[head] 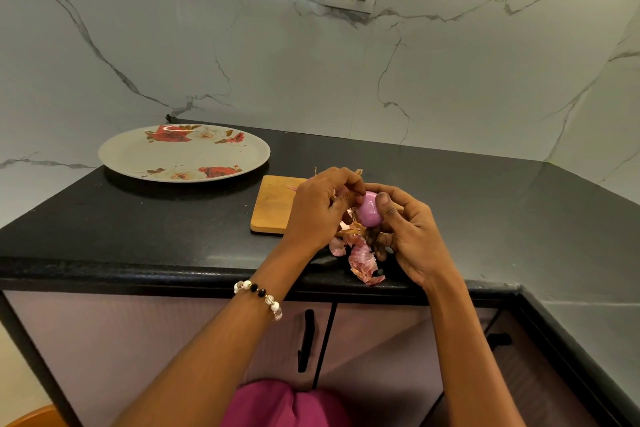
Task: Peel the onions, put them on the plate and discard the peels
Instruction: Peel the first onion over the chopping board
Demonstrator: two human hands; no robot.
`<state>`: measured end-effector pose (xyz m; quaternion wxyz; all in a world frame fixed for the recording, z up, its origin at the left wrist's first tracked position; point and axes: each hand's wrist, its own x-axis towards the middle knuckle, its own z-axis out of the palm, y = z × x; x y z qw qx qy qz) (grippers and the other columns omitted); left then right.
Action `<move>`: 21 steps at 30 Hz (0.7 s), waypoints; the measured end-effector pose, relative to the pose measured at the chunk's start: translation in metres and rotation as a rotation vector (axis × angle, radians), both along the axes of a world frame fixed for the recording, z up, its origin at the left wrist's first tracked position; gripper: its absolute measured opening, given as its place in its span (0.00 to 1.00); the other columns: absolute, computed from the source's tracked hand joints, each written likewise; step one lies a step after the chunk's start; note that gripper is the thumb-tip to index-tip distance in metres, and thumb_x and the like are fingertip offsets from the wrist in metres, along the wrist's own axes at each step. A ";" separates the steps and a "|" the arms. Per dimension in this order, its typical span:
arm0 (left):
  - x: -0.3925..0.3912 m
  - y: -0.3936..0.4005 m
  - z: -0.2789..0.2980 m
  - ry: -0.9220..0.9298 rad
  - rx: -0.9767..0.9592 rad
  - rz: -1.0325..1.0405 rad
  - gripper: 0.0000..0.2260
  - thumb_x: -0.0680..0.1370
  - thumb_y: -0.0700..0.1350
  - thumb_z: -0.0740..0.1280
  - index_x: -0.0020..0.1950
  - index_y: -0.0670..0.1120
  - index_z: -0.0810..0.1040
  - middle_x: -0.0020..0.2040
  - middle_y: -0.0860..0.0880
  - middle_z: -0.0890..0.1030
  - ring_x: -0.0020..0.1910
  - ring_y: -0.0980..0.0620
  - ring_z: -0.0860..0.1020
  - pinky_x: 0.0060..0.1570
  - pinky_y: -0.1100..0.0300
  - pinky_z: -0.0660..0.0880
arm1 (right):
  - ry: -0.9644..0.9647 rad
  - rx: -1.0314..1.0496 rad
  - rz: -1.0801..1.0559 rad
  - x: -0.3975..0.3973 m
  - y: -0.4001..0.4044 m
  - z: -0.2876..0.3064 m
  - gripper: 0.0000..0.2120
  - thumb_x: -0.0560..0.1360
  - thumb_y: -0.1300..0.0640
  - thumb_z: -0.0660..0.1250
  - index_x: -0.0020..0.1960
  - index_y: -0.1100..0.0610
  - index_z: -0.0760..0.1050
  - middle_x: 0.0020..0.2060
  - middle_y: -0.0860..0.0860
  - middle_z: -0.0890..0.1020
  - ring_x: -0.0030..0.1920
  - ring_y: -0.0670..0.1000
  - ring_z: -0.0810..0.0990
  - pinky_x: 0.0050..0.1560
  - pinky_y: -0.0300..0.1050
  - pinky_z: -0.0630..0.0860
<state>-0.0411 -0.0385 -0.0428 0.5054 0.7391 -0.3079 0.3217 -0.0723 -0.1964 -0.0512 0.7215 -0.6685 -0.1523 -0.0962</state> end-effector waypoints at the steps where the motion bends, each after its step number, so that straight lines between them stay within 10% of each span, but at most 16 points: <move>1: 0.001 0.000 -0.001 0.000 0.006 0.000 0.06 0.75 0.34 0.67 0.46 0.45 0.80 0.44 0.51 0.81 0.43 0.56 0.79 0.40 0.61 0.77 | 0.001 -0.004 0.000 0.000 0.000 0.000 0.18 0.78 0.50 0.64 0.63 0.60 0.78 0.61 0.67 0.76 0.46 0.58 0.82 0.27 0.41 0.77; 21: -0.003 0.000 0.003 0.019 -0.001 -0.032 0.10 0.76 0.36 0.68 0.57 0.44 0.81 0.53 0.50 0.79 0.51 0.57 0.78 0.48 0.68 0.75 | 0.017 0.028 -0.029 -0.003 0.002 0.003 0.19 0.79 0.51 0.62 0.64 0.60 0.76 0.57 0.61 0.81 0.49 0.56 0.82 0.40 0.52 0.79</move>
